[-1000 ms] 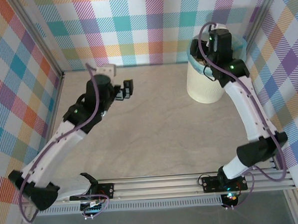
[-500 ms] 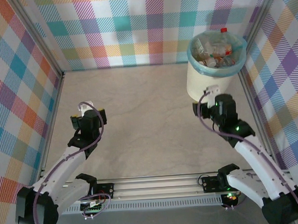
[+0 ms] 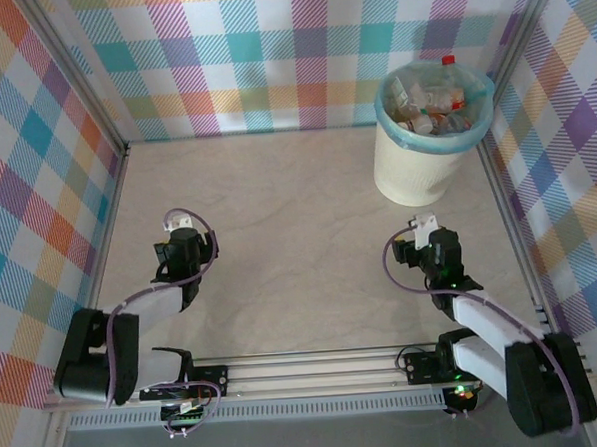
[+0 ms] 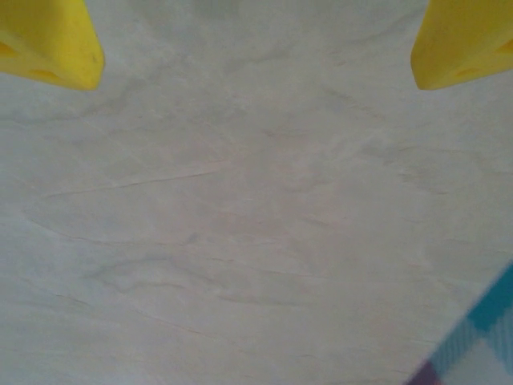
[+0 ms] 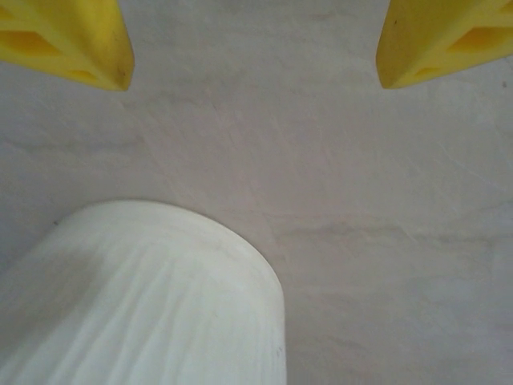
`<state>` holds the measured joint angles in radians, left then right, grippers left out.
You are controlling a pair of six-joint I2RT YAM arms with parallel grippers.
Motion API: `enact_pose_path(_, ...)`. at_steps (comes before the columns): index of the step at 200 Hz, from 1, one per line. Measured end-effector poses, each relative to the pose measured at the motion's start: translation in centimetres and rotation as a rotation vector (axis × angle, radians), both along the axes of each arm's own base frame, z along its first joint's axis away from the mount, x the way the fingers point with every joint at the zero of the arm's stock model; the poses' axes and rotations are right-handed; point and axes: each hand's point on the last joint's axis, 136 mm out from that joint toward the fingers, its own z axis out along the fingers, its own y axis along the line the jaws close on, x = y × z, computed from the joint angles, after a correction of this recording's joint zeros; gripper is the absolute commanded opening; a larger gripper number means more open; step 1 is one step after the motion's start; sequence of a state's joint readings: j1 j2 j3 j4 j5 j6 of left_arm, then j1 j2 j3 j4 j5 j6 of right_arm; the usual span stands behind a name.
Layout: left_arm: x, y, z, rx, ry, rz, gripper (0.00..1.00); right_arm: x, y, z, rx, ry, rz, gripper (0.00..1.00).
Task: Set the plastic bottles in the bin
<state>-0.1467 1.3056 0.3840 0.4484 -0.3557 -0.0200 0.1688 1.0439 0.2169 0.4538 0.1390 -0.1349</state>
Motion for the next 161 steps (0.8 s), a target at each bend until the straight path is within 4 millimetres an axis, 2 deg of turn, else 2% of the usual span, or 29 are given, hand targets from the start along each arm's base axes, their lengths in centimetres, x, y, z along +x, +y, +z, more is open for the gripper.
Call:
enact_pose_path(36, 2.3, -1.3, -1.1, -0.064, -0.042, -0.123, 1.0, 2.1, -0.2, -0.7, 0.085, -0.05, 0.008, 0.75)
enact_pose_path(58, 2.8, -2.3, -3.2, -0.079, -0.009, -0.175, 1.0, 3.3, -1.0, -0.1, 0.143, -0.125, 0.008, 0.8)
enact_pose_path(65, 2.8, -2.4, -3.4, -0.082, -0.004, -0.18, 1.0, 3.8, -1.7, -0.5, 0.162, -0.137, -0.01, 0.85)
enact_pose_path(82, 3.1, -2.4, -3.2, -0.085, -0.017, -0.184, 1.0, 4.1, -3.5, -3.1, 0.208, -0.056, -0.085, 0.99)
enact_pose_path(87, 3.2, -2.4, -3.0, -0.085, -0.022, -0.184, 1.0, 4.3, -3.7, -3.4, 0.219, -0.037, -0.104, 1.0)
enact_pose_path(96, 3.4, -2.4, -2.8, -0.086, -0.029, -0.184, 1.0, 5.3, -4.1, -3.0, 0.214, -0.033, -0.125, 1.0)
enact_pose_path(112, 3.7, -2.3, -2.4, -0.087, -0.043, -0.183, 1.0, 7.8, -3.4, -0.5, 0.207, -0.085, -0.11, 1.0)
enact_pose_path(126, 3.8, -2.4, -2.2, -0.089, -0.052, -0.187, 1.0, 8.8, -3.0, 1.1, 0.207, -0.123, -0.098, 1.0)
enact_pose_path(161, 3.8, -2.4, -2.1, -0.089, -0.054, -0.187, 1.0, 8.6, -3.0, 0.1, 0.2, -0.081, -0.109, 1.0)
